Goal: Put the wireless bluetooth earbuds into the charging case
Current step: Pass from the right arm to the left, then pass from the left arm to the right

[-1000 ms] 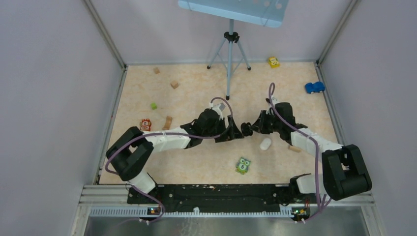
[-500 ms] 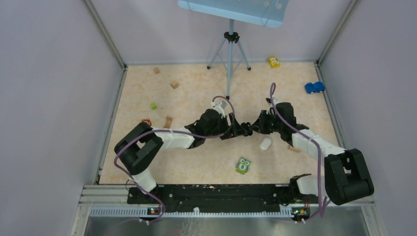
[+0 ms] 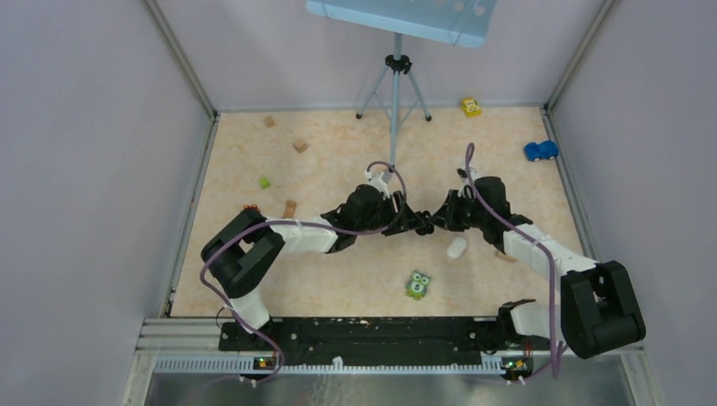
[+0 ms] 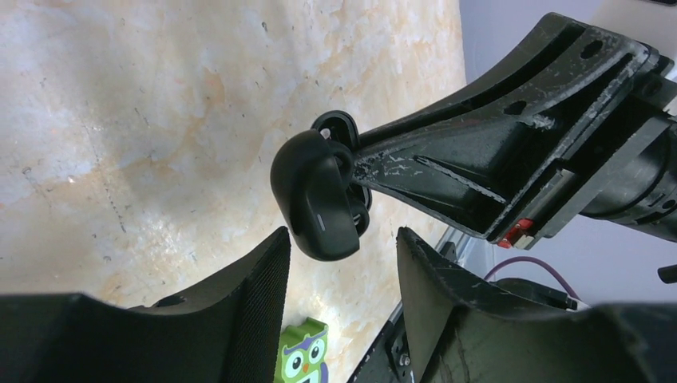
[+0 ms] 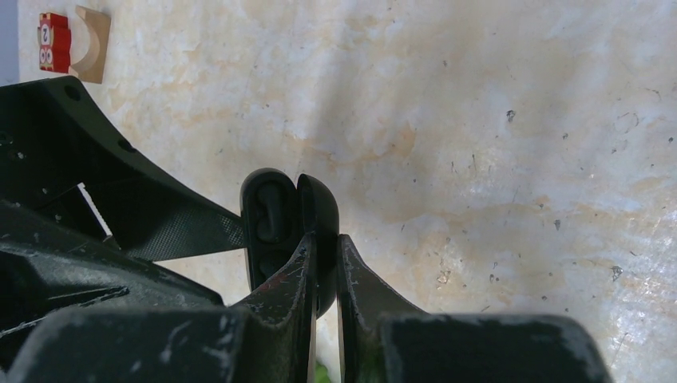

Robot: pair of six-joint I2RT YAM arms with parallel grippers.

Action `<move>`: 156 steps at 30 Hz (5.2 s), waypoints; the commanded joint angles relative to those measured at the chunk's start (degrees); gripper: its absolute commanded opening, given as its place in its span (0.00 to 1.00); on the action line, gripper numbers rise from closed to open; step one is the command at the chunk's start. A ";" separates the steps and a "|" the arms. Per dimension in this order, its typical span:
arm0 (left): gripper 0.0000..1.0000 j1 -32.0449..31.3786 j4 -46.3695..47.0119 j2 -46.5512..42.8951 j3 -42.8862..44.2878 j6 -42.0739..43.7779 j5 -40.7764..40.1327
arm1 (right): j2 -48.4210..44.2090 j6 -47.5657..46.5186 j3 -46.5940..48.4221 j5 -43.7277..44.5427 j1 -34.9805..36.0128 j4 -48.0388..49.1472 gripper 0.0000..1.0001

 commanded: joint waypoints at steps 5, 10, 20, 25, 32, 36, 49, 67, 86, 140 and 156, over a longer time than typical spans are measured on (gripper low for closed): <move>0.55 0.48 1.94 1.85 2.68 0.26 -1.52 | -2.07 -0.09 1.87 -1.12 0.52 1.08 0.00; 0.51 0.64 1.61 2.42 3.55 0.23 -1.55 | -2.45 -0.27 1.68 -1.07 0.53 1.08 0.00; 0.49 1.29 1.72 2.83 3.42 -0.44 -1.07 | -2.58 -0.23 1.60 -1.24 0.58 -0.17 0.00; 0.48 1.29 2.00 3.64 3.71 -0.95 -0.45 | -2.61 0.21 1.16 -1.49 0.64 0.38 0.00; 0.46 1.29 2.21 4.12 4.09 -1.26 0.55 | -3.18 0.36 1.03 -1.34 0.60 0.27 0.00; 0.44 1.29 2.43 4.16 3.86 -1.41 0.96 | -3.03 0.46 1.06 -1.55 0.64 0.50 0.00; 0.24 1.38 2.70 2.38 3.31 -0.20 1.50 | -5.71 1.55 1.60 -0.49 0.65 -1.42 0.35; 0.23 9.66 8.22 -7.29 4.01 3.60 37.10 | -35.66 11.28 -2.56 -18.52 -5.91 4.39 0.89; 0.25 10.90 13.88 -11.81 1.95 -2.83 43.22 | -34.26 41.58 -20.13 -25.89 -5.97 51.75 0.66; 0.28 10.30 24.28 -9.86 -0.89 -10.14 43.17 | -17.58 47.99 -24.63 -22.88 0.05 73.34 0.36; 0.27 10.25 26.72 -8.42 -1.50 -12.42 43.69 | -17.15 47.60 -23.86 -22.22 0.03 72.39 0.51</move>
